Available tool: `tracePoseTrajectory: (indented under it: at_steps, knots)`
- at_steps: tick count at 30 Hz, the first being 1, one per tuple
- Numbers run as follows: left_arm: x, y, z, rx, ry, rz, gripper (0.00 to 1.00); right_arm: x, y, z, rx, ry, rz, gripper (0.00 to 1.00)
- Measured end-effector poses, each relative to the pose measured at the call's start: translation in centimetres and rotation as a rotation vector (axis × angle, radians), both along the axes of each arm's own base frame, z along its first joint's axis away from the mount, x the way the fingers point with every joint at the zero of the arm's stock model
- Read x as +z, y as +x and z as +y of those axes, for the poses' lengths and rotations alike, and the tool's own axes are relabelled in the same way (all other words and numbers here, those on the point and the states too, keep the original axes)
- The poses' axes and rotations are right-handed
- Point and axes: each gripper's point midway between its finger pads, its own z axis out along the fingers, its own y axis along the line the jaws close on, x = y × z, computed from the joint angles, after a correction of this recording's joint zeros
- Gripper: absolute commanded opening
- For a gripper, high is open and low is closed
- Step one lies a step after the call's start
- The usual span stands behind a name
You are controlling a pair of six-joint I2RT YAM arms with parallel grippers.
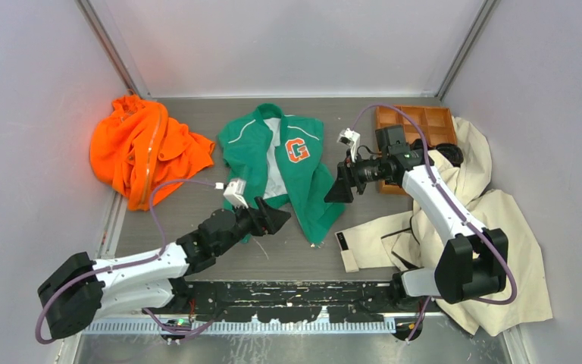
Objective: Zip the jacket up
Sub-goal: Adjust the jacket at the center of the board.
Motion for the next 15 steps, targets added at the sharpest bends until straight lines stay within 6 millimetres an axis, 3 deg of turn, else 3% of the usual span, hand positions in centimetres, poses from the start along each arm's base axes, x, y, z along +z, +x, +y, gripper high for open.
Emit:
tracePoseTrajectory:
  at_steps: [4,10,15]
  knots:
    - [-4.0,-1.1,0.7,-0.008,0.031,0.085,0.68,-0.6,-0.2,0.0,-0.006,0.0,0.017,0.76]
    - [-6.1,-0.8,-1.6,-0.052,0.041,0.152,0.58,-0.6,-0.2,0.0,-0.008,0.005,0.018,0.76]
    - [-10.0,-0.5,-3.0,-0.078,0.089,0.205,0.53,-0.7,-0.2,0.1,-0.007,0.007,0.016,0.76]
